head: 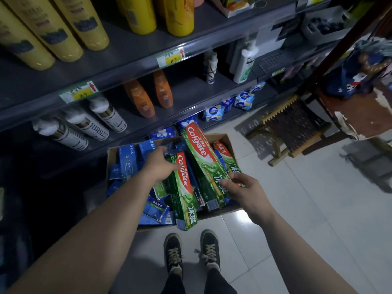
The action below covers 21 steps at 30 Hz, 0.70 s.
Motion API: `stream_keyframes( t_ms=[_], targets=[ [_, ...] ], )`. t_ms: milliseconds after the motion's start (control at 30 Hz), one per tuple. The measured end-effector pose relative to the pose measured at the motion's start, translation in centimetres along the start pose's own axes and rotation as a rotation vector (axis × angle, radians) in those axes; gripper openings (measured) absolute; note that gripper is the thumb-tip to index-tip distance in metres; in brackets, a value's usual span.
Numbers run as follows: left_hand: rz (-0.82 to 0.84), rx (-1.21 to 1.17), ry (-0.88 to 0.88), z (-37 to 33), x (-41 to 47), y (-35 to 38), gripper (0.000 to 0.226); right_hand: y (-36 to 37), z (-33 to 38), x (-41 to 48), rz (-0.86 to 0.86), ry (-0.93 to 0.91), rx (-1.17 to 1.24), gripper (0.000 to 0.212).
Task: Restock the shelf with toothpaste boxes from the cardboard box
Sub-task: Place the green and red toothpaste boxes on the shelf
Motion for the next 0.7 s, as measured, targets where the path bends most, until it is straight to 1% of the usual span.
stream_keyframes(
  t_ms=[67, 233, 333, 467, 533, 633, 700],
  targets=[
    [-0.003, -0.087, -0.042, 0.1, -0.8, -1.8, 0.073, 0.2, 0.6, -0.4, 0.009, 0.004, 0.004, 0.016],
    [-0.054, -0.425, -0.143, 1.5, -3.6, -7.4, 0.049, 0.7, 3.1, -1.5, 0.029, -0.033, -0.009, 0.015],
    [-0.119, -0.631, -0.176, 2.6, -5.6, -10.8, 0.042, 1.5, 5.2, -2.3, 0.079, -0.088, -0.015, 0.015],
    [-0.286, -0.828, -0.191, 3.8, -8.8, -15.0, 0.027, 3.6, 8.4, -3.7, 0.182, -0.189, -0.029, 0.016],
    [-0.384, -0.909, -0.182, 4.7, -10.5, -17.0, 0.026, 5.0, 10.1, -4.5, 0.252, -0.237, -0.047, 0.014],
    [-0.555, -1.020, -0.175, 6.3, -13.4, -20.1, 0.025, 7.6, 12.6, -6.0, 0.371, -0.303, -0.091, 0.017],
    [-0.644, -1.073, -0.142, 7.4, -15.6, -22.3, 0.023, 9.6, 14.2, -7.3, 0.440, -0.358, -0.117, 0.013]
  ],
)
Point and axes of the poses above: each hand's wrist, its own x-axis towards the middle knuckle, its own y-axis out of the palm, z = x × y, the point moved 2 cm from there along x, towards the middle knuckle, and after that the axes turned 15 degrees about -z, right-handed, at the moved point
